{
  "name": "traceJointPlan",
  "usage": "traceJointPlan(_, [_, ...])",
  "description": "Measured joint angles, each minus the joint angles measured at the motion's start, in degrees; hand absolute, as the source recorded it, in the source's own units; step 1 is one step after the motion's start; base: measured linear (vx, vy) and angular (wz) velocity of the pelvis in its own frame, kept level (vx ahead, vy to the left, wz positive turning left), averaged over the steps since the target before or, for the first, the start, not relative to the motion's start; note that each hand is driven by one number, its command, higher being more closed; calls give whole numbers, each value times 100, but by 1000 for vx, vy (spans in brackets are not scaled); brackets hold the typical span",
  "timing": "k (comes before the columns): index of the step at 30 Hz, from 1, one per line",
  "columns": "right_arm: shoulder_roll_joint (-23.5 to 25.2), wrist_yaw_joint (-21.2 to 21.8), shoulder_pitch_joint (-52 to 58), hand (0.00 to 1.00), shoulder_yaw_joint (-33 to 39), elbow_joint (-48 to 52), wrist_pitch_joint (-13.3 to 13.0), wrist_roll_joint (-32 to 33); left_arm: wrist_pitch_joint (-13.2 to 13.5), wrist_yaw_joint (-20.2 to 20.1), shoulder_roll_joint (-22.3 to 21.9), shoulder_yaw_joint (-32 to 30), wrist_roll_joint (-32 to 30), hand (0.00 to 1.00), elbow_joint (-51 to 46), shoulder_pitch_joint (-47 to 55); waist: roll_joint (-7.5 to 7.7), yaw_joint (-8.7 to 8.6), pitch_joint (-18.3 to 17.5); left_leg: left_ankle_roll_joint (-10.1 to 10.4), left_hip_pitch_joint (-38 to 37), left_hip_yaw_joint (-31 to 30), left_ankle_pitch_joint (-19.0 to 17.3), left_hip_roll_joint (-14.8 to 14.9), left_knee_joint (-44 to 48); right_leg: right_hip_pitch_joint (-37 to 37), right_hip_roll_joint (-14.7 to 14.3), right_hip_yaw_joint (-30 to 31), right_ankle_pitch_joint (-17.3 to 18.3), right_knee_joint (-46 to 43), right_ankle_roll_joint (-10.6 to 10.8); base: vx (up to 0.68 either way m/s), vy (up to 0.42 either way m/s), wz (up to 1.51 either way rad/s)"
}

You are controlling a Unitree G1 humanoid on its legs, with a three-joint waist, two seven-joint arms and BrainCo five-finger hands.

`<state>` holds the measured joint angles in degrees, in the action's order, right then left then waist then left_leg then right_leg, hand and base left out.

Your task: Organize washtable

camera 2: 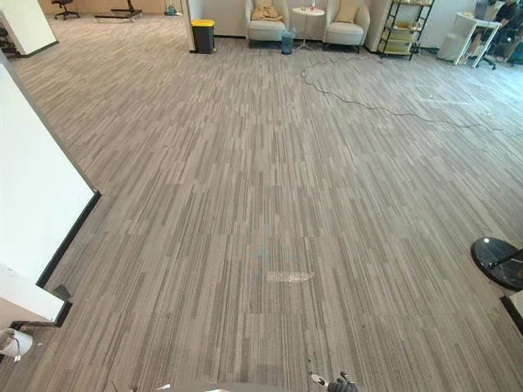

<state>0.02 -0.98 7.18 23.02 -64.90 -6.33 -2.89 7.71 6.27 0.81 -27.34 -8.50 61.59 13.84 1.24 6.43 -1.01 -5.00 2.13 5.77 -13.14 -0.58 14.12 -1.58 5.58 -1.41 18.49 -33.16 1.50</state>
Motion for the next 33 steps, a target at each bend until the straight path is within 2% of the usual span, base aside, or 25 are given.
traceJointPlan(2, [-82, 0, -129, 0, -168, -47, -3, 2, 3, -5, 46, 91, -12, 0, 93, 25, -69, -93, 38, 12, -155, -38, -5, 218, -131, -538, -280, -203, 134, 235, -31, 69, -94, -1])
traceJointPlan(4, [-115, -7, -167, 0, -286, 40, -23, 1, 1, -6, 49, 99, -16, 0, 161, 73, -75, -179, 80, 133, -357, -99, -20, 367, -191, -884, -375, -299, -63, 802, 35, 119, -131, 32])
traceJointPlan(5, [-131, -14, -117, 0, -444, 131, -28, -34, 4, -6, 78, 90, -33, 0, 93, 74, 37, -233, 124, 327, -515, -154, -77, 316, -105, -884, -270, -297, -693, 1495, 67, 178, -162, 48])
traceJointPlan(6, [-104, -17, -55, 0, -633, 241, -32, -57, 11, -3, 169, 87, -83, 0, 57, 72, 198, -248, 169, 432, -598, -249, -258, 184, 125, -960, -74, -236, -1808, 1578, 154, 202, -174, 44])
traceJointPlan(7, [-110, -18, -41, 0, -677, 281, -38, -74, -9, 4, 159, 72, -101, 0, 92, 53, 141, -223, 174, 489, -569, -302, -338, 228, 284, -960, -102, -293, -1737, 1427, 134, 216, -194, 30])
traceJointPlan(8, [-175, -26, -58, 0, -851, 334, -32, -146, 15, 8, 54, 73, -122, 0, 73, -11, -10, -234, 150, 548, -525, -417, -372, 381, 369, -954, -192, -322, -1673, 1385, 126, 142, -136, 19])
traceJointPlan(10, [-179, -24, -128, 0, -971, 378, -62, -187, 18, 12, -12, 67, -125, 0, 59, -228, -80, -232, 242, 670, -481, -568, -410, 441, 280, -974, -251, -417, -1515, 1392, 16, 119, -185, 29])
traceJointPlan(12, [-163, -26, -54, 0, -969, 590, -88, -177, 17, 13, -124, 27, -126, 0, -10, -360, -138, -272, 291, 734, -476, -841, -365, 400, 121, -963, -177, -679, -1348, 1321, -34, 61, -143, 58])
traceJointPlan(16, [-154, -32, -27, 0, -969, 549, -79, -187, 26, 19, -171, 17, -126, 0, -135, -471, -69, -236, 267, 805, -560, -1276, -289, 437, -178, -931, -34, -1079, -940, 983, -70, 77, -126, 63])
traceJointPlan(20, [-138, -29, -11, 0, -921, 489, -102, -194, 23, 25, -183, -70, -110, 0, -135, -379, -60, -247, 232, 952, -711, -1505, -310, 701, -313, -705, -232, -1397, -572, 963, -171, 171, -130, 34])
traceJointPlan(21, [-100, -29, -18, 0, -805, 456, -103, -193, 22, 21, -189, -163, -107, 0, -132, -320, -77, -242, 203, 1027, -714, -1520, -337, 785, -133, -592, -340, -1444, -531, 1023, -248, 241, -135, 8])
traceJointPlan(23, [-39, -34, -17, 0, -723, 441, -105, -179, 22, 21, -178, -272, -60, 0, -149, -318, 11, -241, 209, 1058, -471, -1503, -356, 819, 549, -411, -419, -1477, -544, 1168, -292, 283, -148, 2])
traceJointPlan(25, [-31, -39, -16, 0, -729, 438, -103, -161, 25, 21, -172, -383, -52, 0, -190, -338, 16, -235, 275, 1109, -66, -1261, -375, 864, 1695, 59, -470, -1463, -587, 1570, -381, 234, -80, -2])
traceJointPlan(26, [-36, -41, -17, 0, -732, 441, -103, -160, 25, 22, -181, -385, -52, 0, -198, -327, 37, -235, 302, 1099, 9, -1151, -382, 864, 1835, 184, -466, -1461, -588, 1656, -381, 195, -18, 2])
traceJointPlan(29, [-49, -48, -25, 0, -723, 429, -101, -161, 30, 12, -222, -355, 2, 0, -251, -322, -36, -234, 325, 1040, 587, -754, -452, 700, 1894, 541, -333, -1408, -579, 1884, -364, 147, 90, -2])
traceJointPlan(30, [-44, -45, -25, 0, -707, 415, -103, -145, 38, 15, -219, -323, 10, 0, -260, -324, -43, -235, 327, 1030, 846, -695, -399, 562, 1389, 555, -230, -1381, -523, 1883, -215, 111, 129, -5])
traceJointPlan(31, [-56, -44, -34, 0, -713, 424, -106, -121, 37, 17, -230, -269, 9, 0, -257, -321, -103, -233, 339, 1003, 932, -695, -200, 536, 1043, 558, -223, -1361, -483, 1847, -137, 159, 196, -25])
traceJointPlan(32, [-101, -43, -48, 0, -750, 418, -88, -120, 32, 15, -243, -206, 12, 0, -254, -246, -141, -148, 364, 806, 849, -537, 168, 455, 923, 554, -124, -1173, -383, 1745, 13, 195, 181, -27])
traceJointPlan(33, [-70, -48, 10, 0, -859, 477, -101, -116, 37, 14, -189, -183, 11, 0, -264, -207, -65, -106, 317, 746, 752, -401, 210, 349, 771, 570, -42, -1074, -371, 1799, 33, 207, 165, -26])
